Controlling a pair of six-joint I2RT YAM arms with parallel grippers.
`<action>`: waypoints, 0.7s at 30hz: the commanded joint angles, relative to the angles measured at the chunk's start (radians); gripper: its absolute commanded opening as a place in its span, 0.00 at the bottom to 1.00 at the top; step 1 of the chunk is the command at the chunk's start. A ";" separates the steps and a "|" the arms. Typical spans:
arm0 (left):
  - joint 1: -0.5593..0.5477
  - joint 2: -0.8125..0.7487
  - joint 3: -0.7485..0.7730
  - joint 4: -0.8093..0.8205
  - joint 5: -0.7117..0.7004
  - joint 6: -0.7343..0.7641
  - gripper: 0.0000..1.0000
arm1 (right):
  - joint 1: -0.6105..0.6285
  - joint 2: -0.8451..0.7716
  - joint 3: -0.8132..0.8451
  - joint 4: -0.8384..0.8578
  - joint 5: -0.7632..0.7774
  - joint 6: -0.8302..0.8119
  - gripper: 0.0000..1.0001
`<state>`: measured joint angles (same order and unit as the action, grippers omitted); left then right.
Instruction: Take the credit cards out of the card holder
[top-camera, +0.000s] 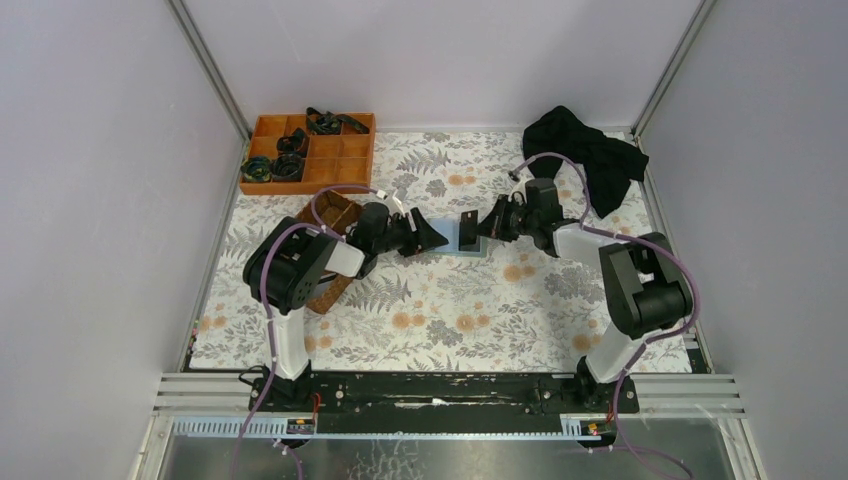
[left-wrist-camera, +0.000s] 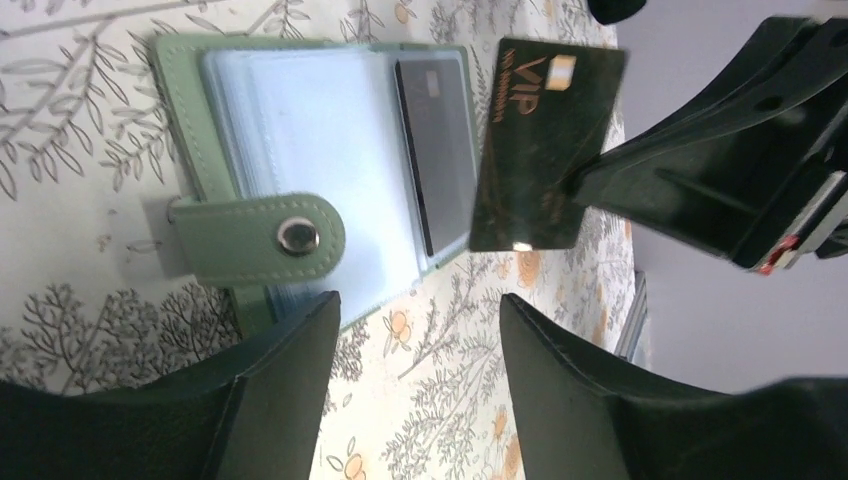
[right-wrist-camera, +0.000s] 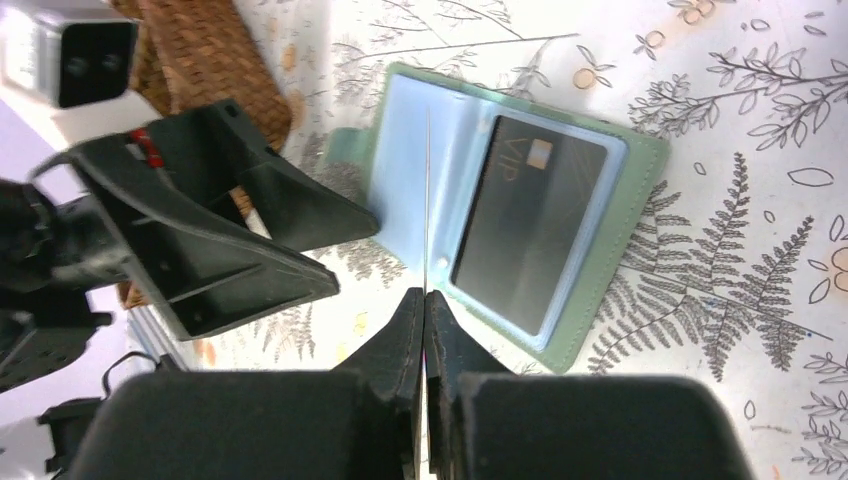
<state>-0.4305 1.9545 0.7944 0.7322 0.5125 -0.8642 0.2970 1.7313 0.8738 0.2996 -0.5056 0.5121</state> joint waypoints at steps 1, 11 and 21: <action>0.008 -0.038 -0.067 0.167 0.091 -0.017 0.69 | -0.014 -0.107 0.002 -0.002 -0.089 -0.027 0.00; 0.006 -0.068 -0.124 0.606 0.232 -0.210 0.71 | -0.014 -0.121 -0.033 0.156 -0.319 0.108 0.00; -0.008 -0.028 -0.109 0.720 0.249 -0.273 0.55 | -0.014 -0.128 -0.070 0.248 -0.380 0.171 0.00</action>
<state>-0.4290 1.9106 0.6804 1.2793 0.7300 -1.0859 0.2756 1.6440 0.8074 0.4820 -0.8330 0.6594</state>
